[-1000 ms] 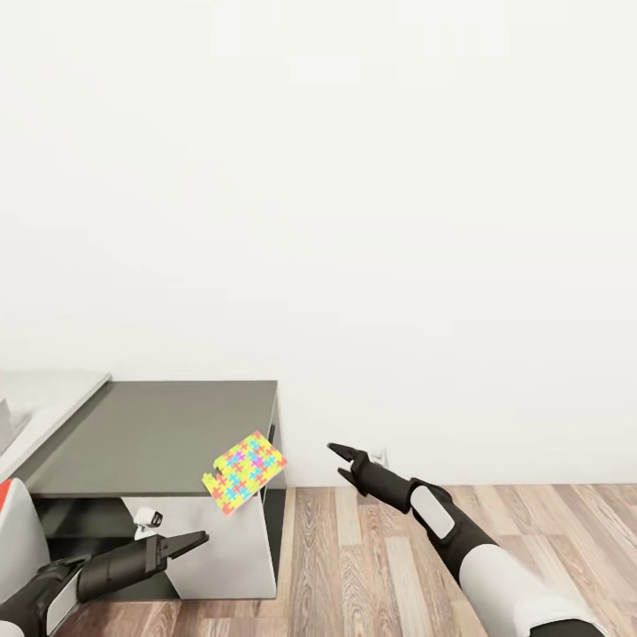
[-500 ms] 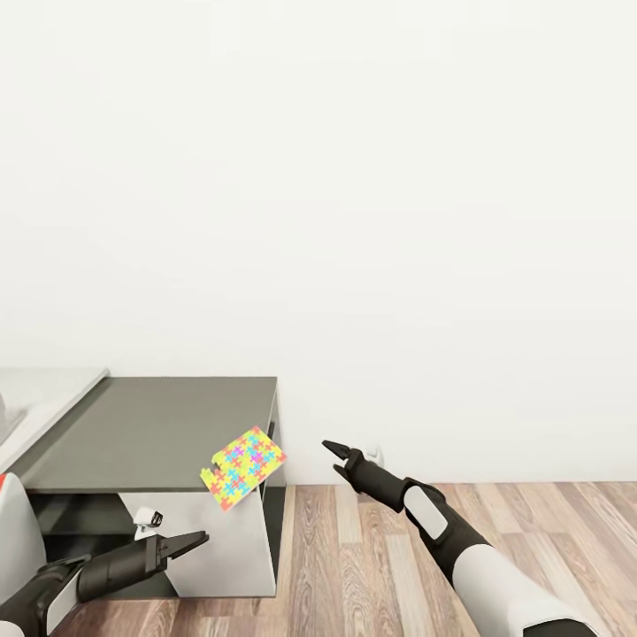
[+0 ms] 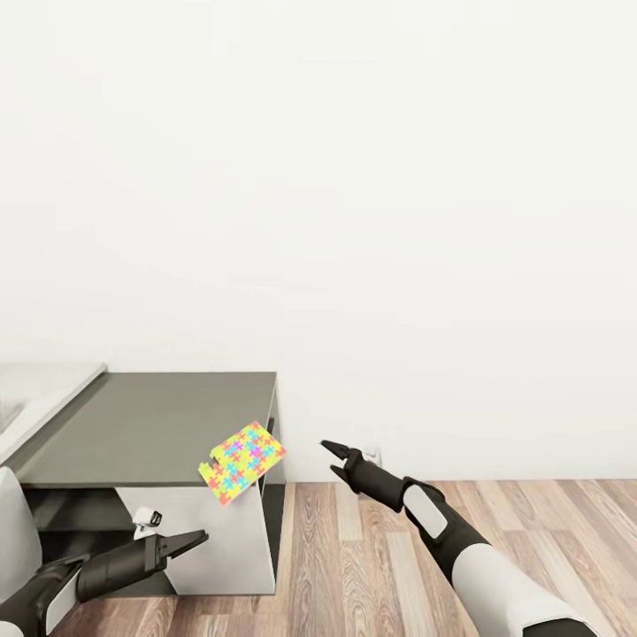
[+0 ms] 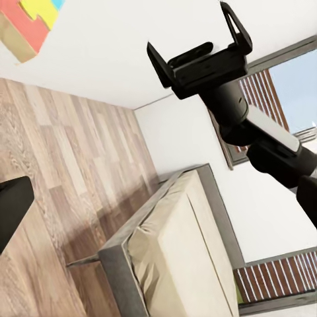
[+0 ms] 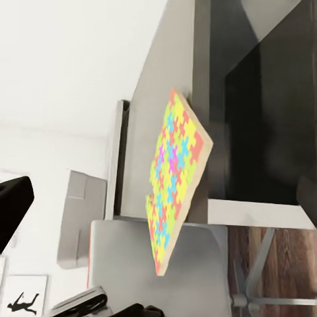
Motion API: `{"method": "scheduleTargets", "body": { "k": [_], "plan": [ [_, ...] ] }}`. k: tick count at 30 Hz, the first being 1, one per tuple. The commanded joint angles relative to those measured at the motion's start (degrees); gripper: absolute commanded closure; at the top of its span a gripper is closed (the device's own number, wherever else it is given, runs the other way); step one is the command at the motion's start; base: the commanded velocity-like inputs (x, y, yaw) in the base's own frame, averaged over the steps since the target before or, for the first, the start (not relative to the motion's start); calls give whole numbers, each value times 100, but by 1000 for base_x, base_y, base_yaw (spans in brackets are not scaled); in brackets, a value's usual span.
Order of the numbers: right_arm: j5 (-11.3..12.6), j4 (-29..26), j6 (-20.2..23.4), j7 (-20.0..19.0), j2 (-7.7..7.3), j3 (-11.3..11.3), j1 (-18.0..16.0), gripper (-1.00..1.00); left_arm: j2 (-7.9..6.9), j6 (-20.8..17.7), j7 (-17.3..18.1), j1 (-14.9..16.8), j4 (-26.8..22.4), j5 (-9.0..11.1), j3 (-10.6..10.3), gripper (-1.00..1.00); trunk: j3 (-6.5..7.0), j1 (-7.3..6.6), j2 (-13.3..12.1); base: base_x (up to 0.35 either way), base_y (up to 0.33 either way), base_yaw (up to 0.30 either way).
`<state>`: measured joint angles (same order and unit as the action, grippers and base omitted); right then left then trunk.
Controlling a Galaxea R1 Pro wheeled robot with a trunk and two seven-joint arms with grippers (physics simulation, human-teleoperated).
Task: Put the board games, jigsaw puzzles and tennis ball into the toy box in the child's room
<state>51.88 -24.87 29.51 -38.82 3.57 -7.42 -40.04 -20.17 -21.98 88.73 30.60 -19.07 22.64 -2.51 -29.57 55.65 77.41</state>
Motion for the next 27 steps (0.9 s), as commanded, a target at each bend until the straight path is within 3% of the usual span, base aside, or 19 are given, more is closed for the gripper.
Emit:
{"method": "scheduleTargets", "body": {
  "k": [1, 8, 22, 27],
  "plan": [
    [46, 1, 29, -31, -7, -11, -4, -100, -4, -60, 18, 4, -1, 28, -25, -100, -24, 23, 45, 0, 0, 0],
    [42, 0, 7, -325, -21, 2, 0, -100, -5, -58, 27, 4, -2, 38, -29, -100, -150, 176, 326, 0, 0, 0],
    [42, 0, 5, -370, -24, 4, 1, -100, -5, -60, 30, 6, -2, 45, -44, -100, -401, 484, 887, 0, 0, 1],
    [42, 0, 3, -371, -24, 4, 3, -100, -5, -60, 30, 5, -1, 46, -47, -100, -391, 484, 887, 0, 0, 111]
  ]
}}
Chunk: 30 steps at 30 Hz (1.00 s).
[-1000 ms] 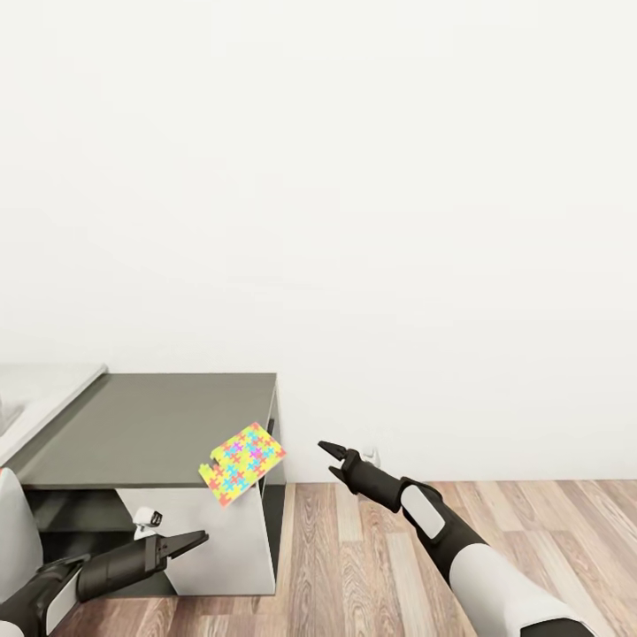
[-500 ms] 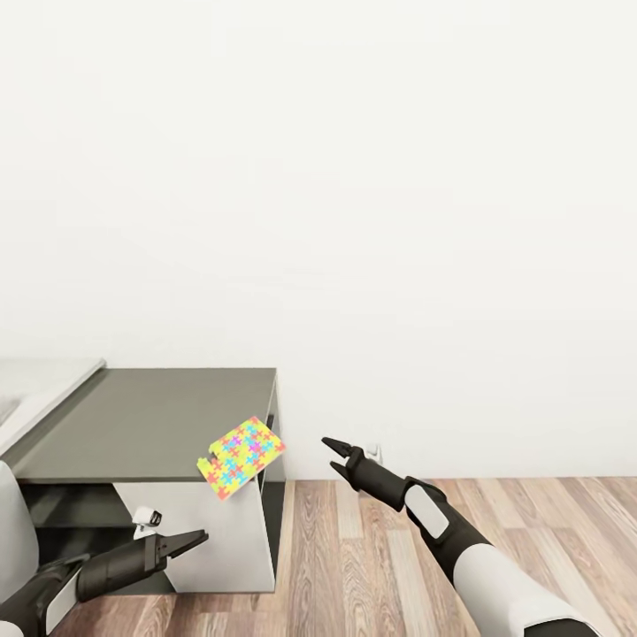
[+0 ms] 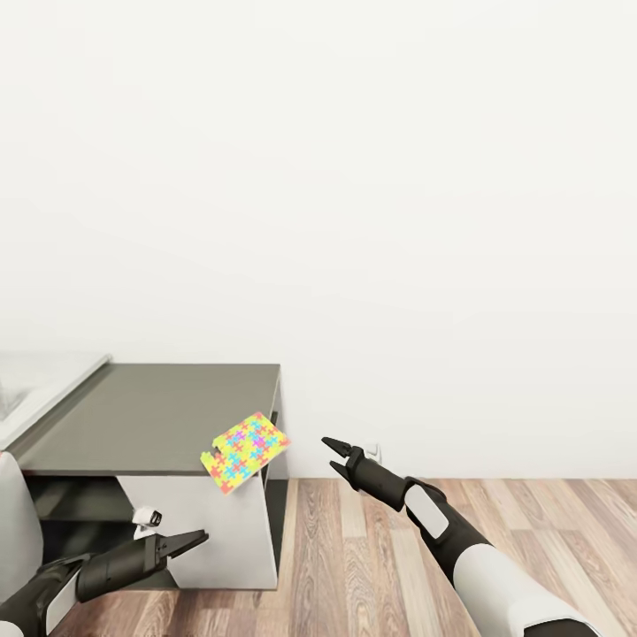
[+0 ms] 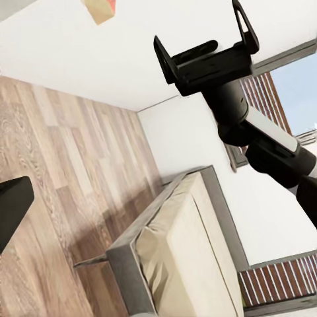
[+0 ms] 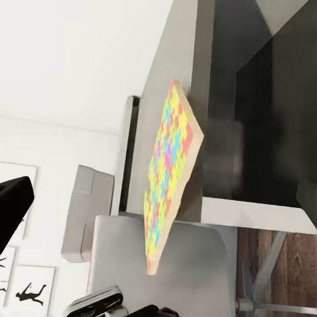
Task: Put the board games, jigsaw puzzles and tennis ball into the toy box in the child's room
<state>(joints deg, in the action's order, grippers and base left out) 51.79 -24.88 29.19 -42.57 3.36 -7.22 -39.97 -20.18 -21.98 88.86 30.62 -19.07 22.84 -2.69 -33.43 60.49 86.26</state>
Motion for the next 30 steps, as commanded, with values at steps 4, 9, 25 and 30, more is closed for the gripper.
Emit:
{"method": "scheduleTargets", "body": {
  "k": [4, 9, 25, 30],
  "plan": [
    [50, 0, 34, -3, -2, -16, -5, -100, -4, -61, 17, 5, 0, 27, -23, -100, 9, 0, 3, 0, 0, 212],
    [50, 0, 34, -5, -2, -10, -3, -100, -4, -61, 17, 5, -1, 28, -11, -100, 28, 0, 3, 0, 0, 249],
    [50, 3, 25, -7, -2, -14, -4, -100, -2, -55, 9, 2, 0, 27, -22, -100, 47, 0, 3, 65, 0, 164],
    [50, 1, 25, -6, -2, -15, -4, -100, 3, -52, 8, 4, 0, 21, -22, -100, 47, 0, 3, 18, 0, 6]
  ]
}}
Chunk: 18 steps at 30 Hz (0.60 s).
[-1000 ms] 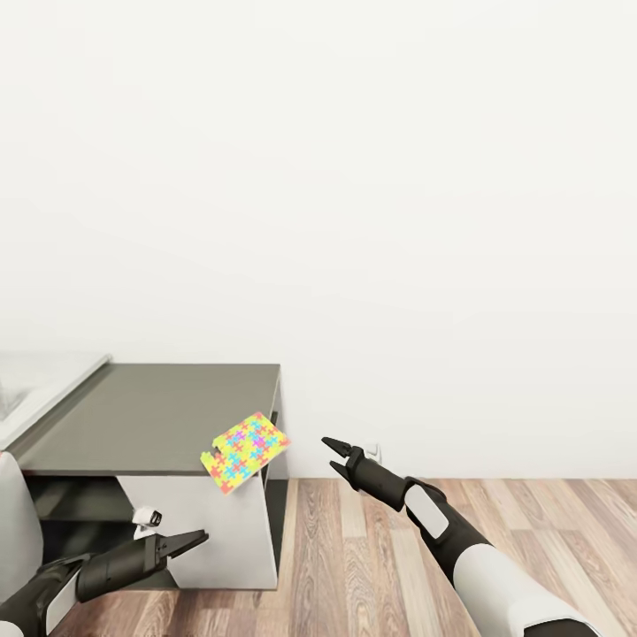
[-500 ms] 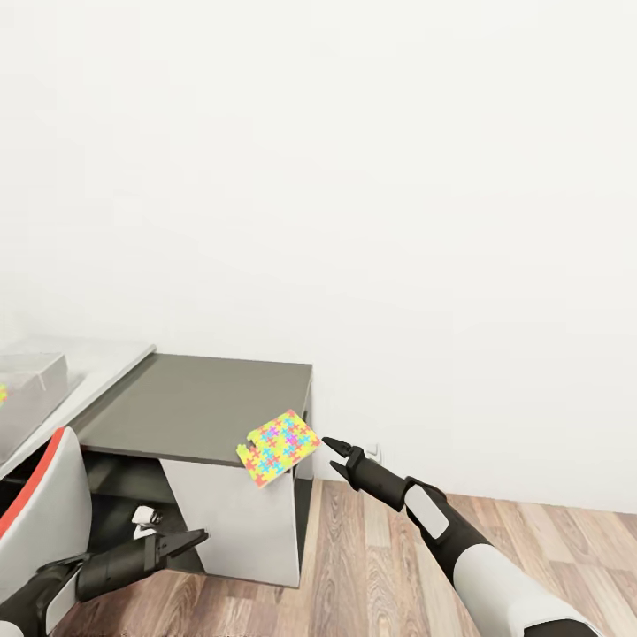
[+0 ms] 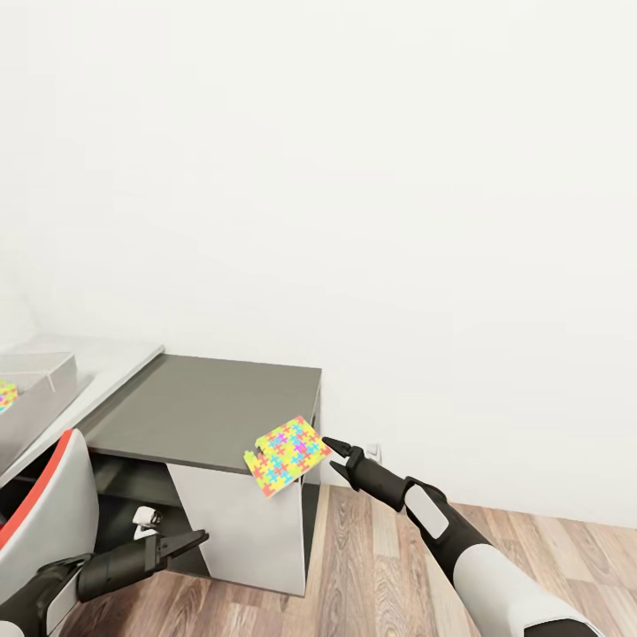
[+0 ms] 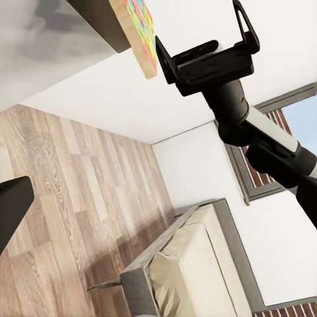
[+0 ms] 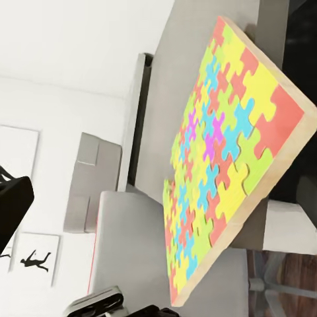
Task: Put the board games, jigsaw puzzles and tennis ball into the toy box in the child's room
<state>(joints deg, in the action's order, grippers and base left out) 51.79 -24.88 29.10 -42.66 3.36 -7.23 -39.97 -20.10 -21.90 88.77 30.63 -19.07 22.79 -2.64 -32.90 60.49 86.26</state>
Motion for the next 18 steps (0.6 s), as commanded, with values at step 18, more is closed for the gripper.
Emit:
{"method": "scheduleTargets", "body": {
  "k": [18],
  "plan": [
    [55, 9, 43, 19, -11, -12, -3, -100, -3, -42, 8, 3, -2, 11, -22, -100, -24, 22, 43, 1, 0, 0]
  ]
}}
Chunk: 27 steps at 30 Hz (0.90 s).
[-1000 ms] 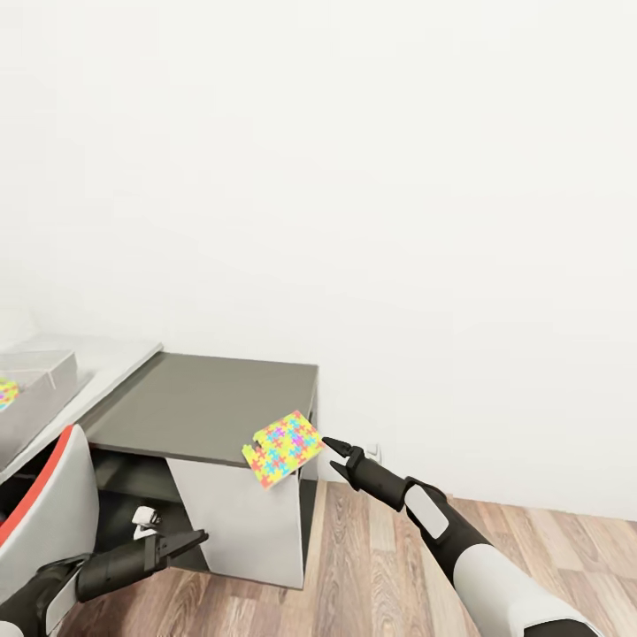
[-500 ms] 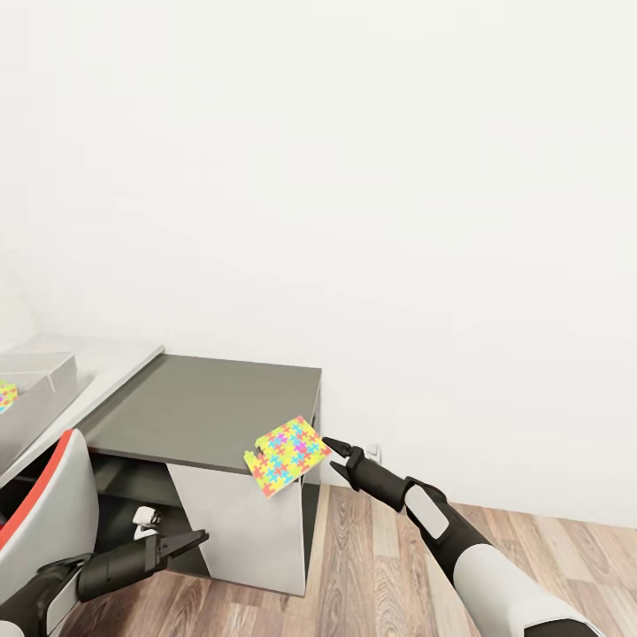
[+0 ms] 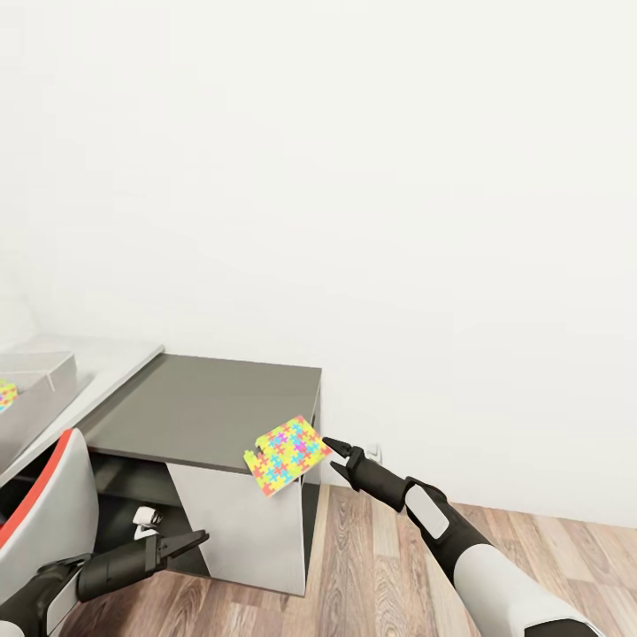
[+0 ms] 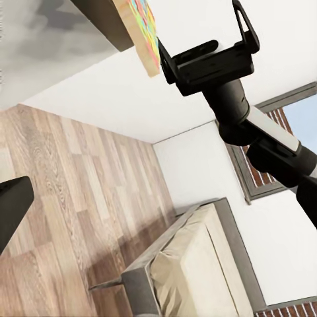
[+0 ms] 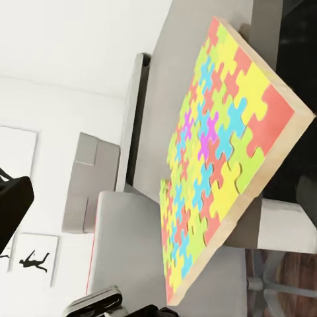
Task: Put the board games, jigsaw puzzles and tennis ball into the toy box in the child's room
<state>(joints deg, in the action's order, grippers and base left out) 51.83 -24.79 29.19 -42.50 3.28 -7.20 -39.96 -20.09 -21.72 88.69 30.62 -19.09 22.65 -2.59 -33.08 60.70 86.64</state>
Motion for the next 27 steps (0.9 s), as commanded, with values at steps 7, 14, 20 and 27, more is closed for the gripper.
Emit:
{"method": "scheduleTargets", "body": {
  "k": [7, 14, 20, 27],
  "plan": [
    [54, 1, 35, 0, -3, -15, -4, -100, -4, -75, 17, 3, 1, 25, -30, -100, -132, 154, 285, 0, 0, 0],
    [53, 1, 35, 4, -3, -12, -4, -100, -4, -78, 17, 0, 2, 28, -31, -100, -257, 308, 566, 0, 0, 0],
    [55, 1, 36, 5, -3, -10, -4, -100, -4, -78, 17, -1, -1, 27, -31, -100, -365, 440, 807, 0, 0, 0],
    [55, 1, 35, 5, -3, -10, -4, -100, -4, -72, 22, 2, 0, 28, -35, -100, -365, 440, 807, 0, 0, 0]
  ]
}}
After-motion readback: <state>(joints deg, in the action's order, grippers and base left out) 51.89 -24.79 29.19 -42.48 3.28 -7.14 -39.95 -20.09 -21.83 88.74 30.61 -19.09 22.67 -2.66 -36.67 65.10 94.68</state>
